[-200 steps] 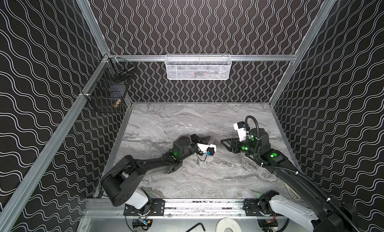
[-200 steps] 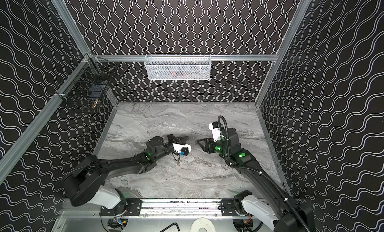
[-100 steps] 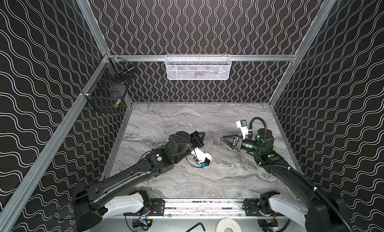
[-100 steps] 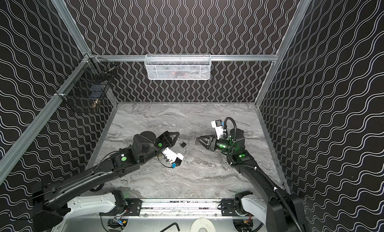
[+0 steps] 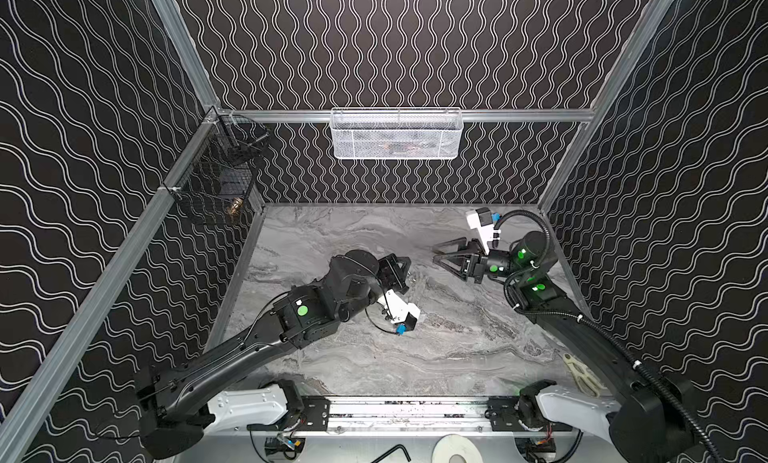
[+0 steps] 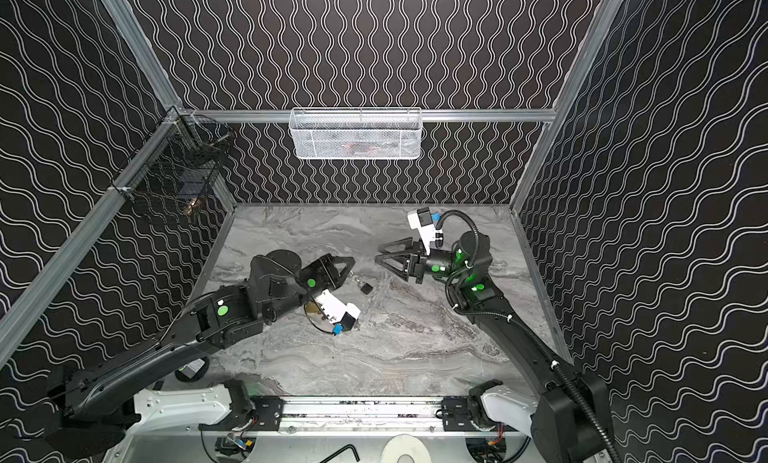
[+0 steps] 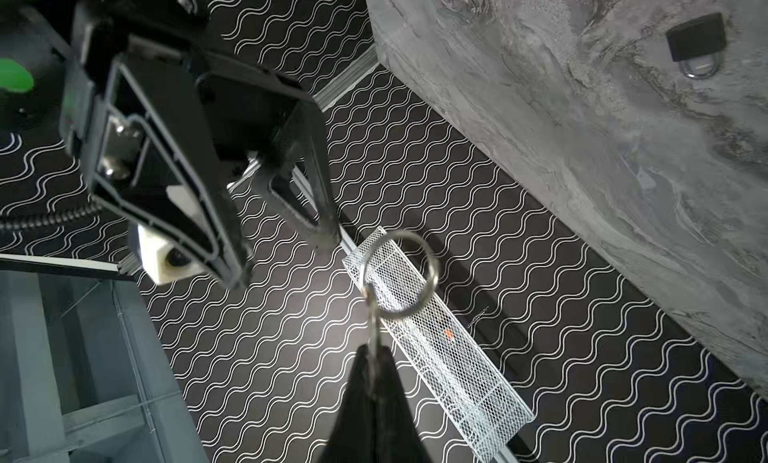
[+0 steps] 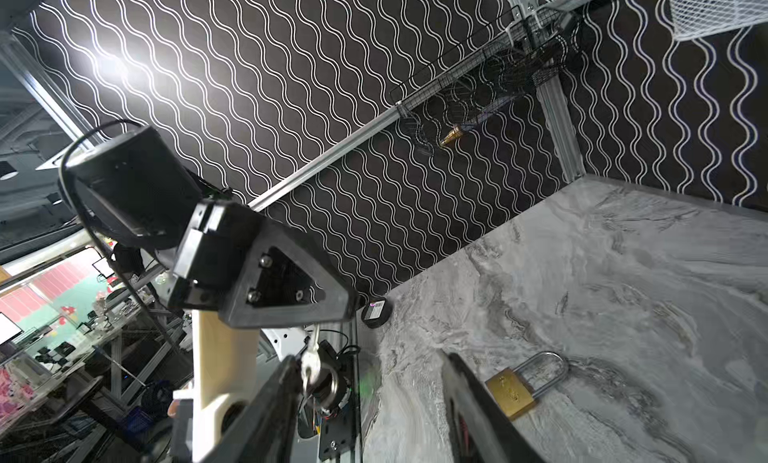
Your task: Unlock with the key
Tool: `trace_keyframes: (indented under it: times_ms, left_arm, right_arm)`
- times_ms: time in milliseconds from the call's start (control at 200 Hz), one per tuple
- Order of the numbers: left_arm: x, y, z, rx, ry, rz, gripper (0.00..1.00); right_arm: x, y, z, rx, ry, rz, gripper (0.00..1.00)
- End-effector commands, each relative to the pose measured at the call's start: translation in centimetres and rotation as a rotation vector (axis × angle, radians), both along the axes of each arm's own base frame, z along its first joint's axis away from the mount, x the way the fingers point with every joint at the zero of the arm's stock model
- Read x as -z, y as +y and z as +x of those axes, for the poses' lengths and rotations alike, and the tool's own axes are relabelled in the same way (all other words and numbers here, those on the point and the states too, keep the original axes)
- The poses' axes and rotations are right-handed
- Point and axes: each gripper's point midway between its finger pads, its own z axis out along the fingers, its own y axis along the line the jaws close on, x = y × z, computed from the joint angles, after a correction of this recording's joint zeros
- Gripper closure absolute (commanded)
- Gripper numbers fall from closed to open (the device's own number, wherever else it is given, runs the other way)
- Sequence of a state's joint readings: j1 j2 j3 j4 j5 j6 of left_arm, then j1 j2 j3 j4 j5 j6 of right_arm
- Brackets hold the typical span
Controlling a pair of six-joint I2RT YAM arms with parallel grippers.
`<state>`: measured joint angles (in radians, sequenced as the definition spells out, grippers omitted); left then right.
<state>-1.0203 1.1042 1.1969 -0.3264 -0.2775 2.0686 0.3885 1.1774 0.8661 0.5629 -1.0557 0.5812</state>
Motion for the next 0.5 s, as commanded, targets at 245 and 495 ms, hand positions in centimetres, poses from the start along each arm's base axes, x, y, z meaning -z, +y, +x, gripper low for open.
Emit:
trace_keyframes:
  times_ms: [245, 495]
  left_arm:
    - [-3.0, -2.8, -0.8, 0.195, -0.321, -0.029, 1.00]
    - [-4.3, -4.3, -0.9, 0.216, -0.365, -0.089, 1.00]
  right_arm:
    - [0.3, 1.7, -0.8, 0.060, -0.020, -0.089, 0.46]
    - [-2.9, -2.1, -1.3, 0.318, -0.107, -0.177, 0.41]
